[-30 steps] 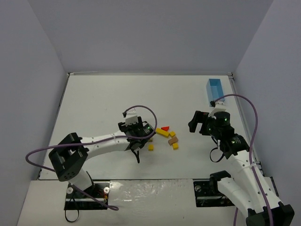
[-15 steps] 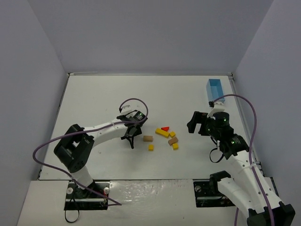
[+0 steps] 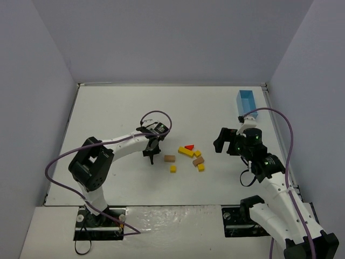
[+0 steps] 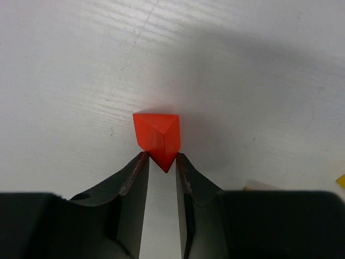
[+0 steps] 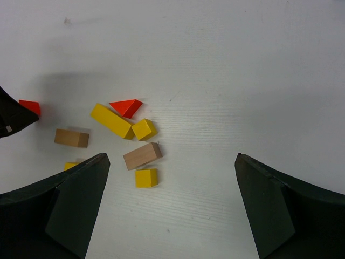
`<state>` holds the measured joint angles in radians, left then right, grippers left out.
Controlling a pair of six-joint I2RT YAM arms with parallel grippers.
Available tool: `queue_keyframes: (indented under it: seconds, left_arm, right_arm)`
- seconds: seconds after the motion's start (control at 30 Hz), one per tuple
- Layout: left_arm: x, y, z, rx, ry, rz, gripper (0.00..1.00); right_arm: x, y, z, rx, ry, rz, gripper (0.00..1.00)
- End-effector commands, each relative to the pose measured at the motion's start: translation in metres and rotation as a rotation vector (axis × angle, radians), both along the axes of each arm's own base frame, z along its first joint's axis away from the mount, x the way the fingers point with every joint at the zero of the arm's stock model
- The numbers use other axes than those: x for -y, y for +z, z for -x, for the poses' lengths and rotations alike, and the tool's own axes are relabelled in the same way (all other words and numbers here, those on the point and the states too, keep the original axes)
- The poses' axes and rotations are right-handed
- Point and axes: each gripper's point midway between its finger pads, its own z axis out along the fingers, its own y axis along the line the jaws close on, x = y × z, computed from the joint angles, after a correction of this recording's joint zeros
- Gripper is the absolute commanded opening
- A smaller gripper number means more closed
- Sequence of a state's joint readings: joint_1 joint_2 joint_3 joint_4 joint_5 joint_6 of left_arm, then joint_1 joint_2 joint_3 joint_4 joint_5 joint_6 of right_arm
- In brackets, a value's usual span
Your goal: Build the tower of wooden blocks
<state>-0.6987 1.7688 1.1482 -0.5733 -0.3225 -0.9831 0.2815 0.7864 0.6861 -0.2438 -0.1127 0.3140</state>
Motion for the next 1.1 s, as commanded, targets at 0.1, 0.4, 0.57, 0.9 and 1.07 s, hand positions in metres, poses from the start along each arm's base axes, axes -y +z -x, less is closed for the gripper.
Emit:
queue_keyframes:
  seconds: [0.1, 0.4, 0.57, 0.9, 1.07]
  left_arm:
    - [-0.028, 0.012, -0.033, -0.009, -0.031, -0.036, 0.00]
    - [-0.063, 0.022, -0.061, -0.016, -0.051, -0.049, 0.02]
    - [-0.046, 0.049, -0.051, 0.041, -0.028, 0.064, 0.28]
    - [-0.031, 0.066, -0.052, 0.091, -0.199, 0.052, 0.49]
    - [-0.026, 0.050, -0.060, 0.063, -0.305, 0.018, 0.51]
  right_arm:
    - [-0.005, 0.011, -0.008, 0.051, 0.008, -0.015, 1.00]
    - [-0.006, 0.009, -0.008, 0.043, 0.014, -0.011, 1.00]
    - [-0.007, 0.008, -0.008, 0.041, 0.016, -0.012, 1.00]
    - [-0.009, 0.008, -0.007, 0.040, 0.025, -0.013, 1.00]
    - [-0.009, 0.009, -0.007, 0.043, 0.028, -0.015, 1.00]
